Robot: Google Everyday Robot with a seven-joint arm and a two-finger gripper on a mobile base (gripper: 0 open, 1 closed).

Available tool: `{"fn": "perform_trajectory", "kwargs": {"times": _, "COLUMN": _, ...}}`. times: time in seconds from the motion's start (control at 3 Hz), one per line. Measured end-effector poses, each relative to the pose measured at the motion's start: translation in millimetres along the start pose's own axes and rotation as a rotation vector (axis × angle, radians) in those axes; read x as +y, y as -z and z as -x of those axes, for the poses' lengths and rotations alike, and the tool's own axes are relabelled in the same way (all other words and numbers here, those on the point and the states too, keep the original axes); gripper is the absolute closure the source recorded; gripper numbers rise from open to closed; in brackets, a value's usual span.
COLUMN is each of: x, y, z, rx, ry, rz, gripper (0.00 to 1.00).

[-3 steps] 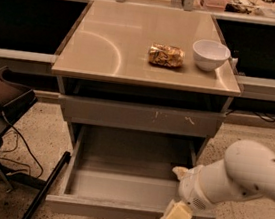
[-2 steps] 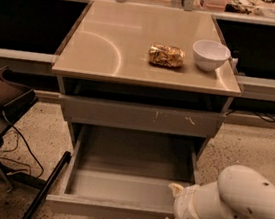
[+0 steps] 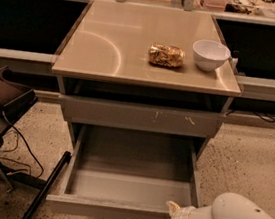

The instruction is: Close middle drawer

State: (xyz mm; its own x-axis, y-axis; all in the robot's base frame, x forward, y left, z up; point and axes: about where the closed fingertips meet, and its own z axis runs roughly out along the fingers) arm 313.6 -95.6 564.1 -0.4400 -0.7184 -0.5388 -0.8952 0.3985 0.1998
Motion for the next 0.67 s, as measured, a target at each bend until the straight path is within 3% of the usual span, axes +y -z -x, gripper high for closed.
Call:
{"fn": "perform_trajectory", "kwargs": {"times": 0.33, "x": -5, "y": -6, "z": -46, "rx": 0.125, "ry": -0.005, "rz": -0.1, "gripper": 0.0}}
{"fn": "perform_trajectory", "kwargs": {"times": 0.67, "x": -3, "y": -20, "z": -63, "rx": 0.183, "ry": 0.024, "rz": -0.116, "gripper": 0.0}}
